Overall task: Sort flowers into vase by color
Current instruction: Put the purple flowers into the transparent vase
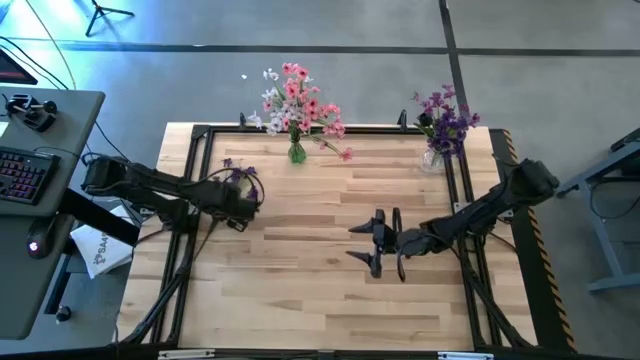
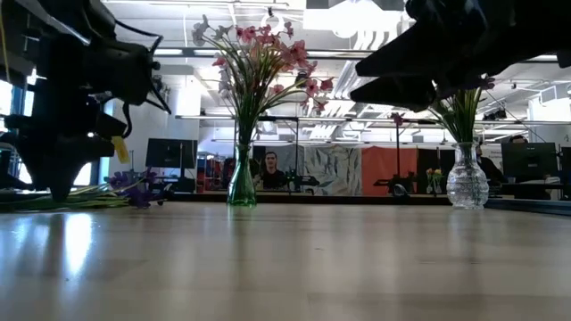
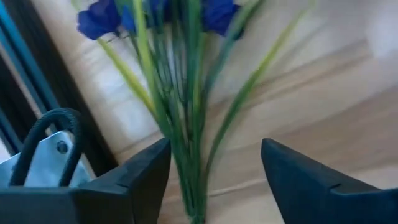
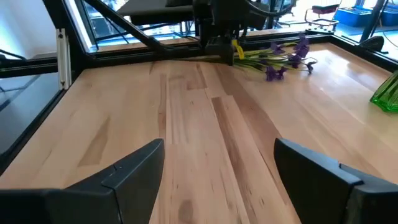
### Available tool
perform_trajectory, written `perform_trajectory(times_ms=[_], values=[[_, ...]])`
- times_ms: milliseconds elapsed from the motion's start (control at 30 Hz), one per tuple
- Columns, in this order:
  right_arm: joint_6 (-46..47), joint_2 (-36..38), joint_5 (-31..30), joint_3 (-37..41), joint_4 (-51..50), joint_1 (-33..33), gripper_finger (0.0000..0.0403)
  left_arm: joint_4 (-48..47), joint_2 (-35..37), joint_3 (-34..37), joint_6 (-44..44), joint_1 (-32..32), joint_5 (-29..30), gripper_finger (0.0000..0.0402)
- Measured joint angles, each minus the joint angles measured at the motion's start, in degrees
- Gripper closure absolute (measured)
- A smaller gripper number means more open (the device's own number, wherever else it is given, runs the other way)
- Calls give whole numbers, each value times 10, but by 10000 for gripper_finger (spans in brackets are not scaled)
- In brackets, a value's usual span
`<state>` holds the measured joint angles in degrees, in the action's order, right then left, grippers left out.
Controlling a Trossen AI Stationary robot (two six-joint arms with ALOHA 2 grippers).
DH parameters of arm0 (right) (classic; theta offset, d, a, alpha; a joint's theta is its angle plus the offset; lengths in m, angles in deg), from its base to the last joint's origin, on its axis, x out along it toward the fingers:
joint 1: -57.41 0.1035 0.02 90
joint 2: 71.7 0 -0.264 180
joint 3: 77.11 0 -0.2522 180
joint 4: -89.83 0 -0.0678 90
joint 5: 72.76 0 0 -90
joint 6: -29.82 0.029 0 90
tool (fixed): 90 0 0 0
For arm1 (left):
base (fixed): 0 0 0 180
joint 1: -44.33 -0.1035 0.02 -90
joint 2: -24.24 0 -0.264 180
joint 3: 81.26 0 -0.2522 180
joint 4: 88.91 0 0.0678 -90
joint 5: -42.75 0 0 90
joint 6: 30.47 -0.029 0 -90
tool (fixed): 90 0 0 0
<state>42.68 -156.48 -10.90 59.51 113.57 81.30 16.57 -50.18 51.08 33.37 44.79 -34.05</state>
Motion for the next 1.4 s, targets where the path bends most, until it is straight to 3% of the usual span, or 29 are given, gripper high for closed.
perform_trajectory(times_ms=[167, 300, 467, 600, 733, 867, 967, 1100, 1233, 1400], values=[[-3, 5, -1, 0, 0, 3, 105, 16, 0, 22, -35, -40, -15, 154], [-3, 5, -1, 0, -1, 3, 105, 41, 1, 35, -61, -76, -43, 174], [-3, 5, 14, 0, -4, 3, 105, 80, 3, 57, -113, -109, -72, 237], [-13, 5, 67, 0, -4, 12, 105, 100, 4, 60, -150, -117, -91, 311], [-19, 27, 96, 0, -37, 46, 105, 101, 14, 44, -146, -82, -81, 388], [6, 59, 95, 0, -110, 82, 105, 130, 41, 0, -108, -1, -61, 388], [22, 58, 66, 1, -122, 107, 105, 160, 60, -24, -74, 83, 5, 397], [46, 13, 3, 18, -66, 128, 105, 341, 82, -38, -116, 207, 155, 397], [8, -53, -8, 19, 85, 125, 105, 644, 61, -24, -306, 305, 275, 400], [-141, -127, 8, -30, 278, 97, 105, 987, -28, -22, -602, 359, 285, 401]])
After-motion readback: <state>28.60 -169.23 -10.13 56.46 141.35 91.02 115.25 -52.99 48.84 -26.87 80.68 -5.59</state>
